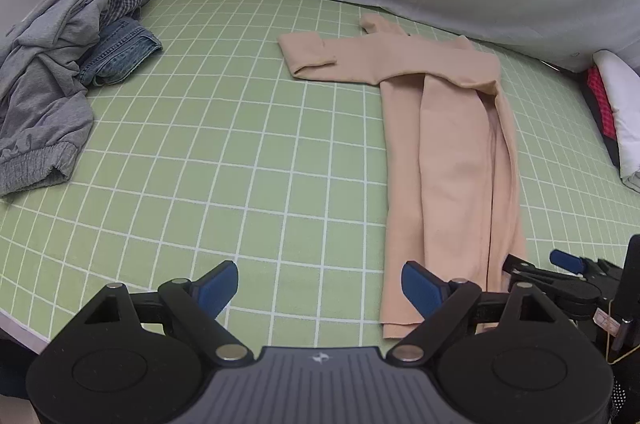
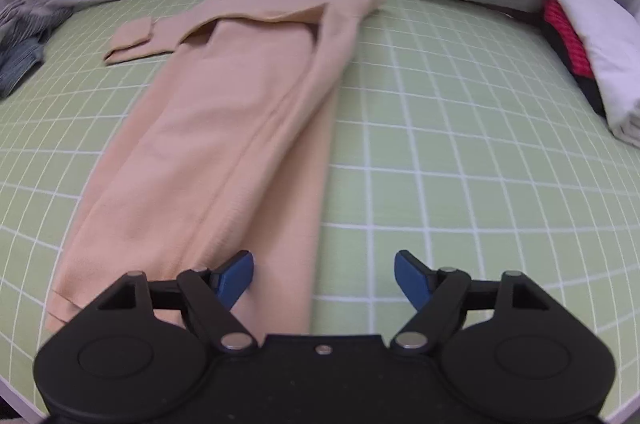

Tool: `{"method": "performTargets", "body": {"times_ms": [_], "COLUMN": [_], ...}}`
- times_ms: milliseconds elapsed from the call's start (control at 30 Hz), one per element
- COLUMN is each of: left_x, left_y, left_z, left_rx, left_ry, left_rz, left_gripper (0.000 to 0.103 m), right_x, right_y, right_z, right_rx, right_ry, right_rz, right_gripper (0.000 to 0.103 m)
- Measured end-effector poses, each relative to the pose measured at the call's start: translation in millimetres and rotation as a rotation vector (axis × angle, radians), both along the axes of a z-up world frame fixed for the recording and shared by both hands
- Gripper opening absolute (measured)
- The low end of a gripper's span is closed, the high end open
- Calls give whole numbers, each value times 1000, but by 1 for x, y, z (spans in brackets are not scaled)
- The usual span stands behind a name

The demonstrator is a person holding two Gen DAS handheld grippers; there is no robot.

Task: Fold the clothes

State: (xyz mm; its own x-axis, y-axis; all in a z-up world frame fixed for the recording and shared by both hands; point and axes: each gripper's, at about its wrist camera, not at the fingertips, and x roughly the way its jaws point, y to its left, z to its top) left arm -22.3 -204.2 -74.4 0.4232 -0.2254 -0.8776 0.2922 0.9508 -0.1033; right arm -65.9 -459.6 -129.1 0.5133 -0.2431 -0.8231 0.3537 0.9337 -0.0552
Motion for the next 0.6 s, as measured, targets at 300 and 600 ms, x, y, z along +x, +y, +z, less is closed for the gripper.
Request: {"method": "performTargets", "body": {"times_ms": [300,600], "left_x": [9,55], "left_y": [1,0], "left_z": [3,2], "left_rx": [-5,-20], "left_ry": [-12,-15], "left_rz": [54,121], "left_gripper": [89,90], "right_x": [22,50], "right_y": [23,-20], "right_z": [3,30], "right_rx": [20,20], "right_ry": [-10,-137], "right_rz": [144,34], "right_gripper": [82,91]}}
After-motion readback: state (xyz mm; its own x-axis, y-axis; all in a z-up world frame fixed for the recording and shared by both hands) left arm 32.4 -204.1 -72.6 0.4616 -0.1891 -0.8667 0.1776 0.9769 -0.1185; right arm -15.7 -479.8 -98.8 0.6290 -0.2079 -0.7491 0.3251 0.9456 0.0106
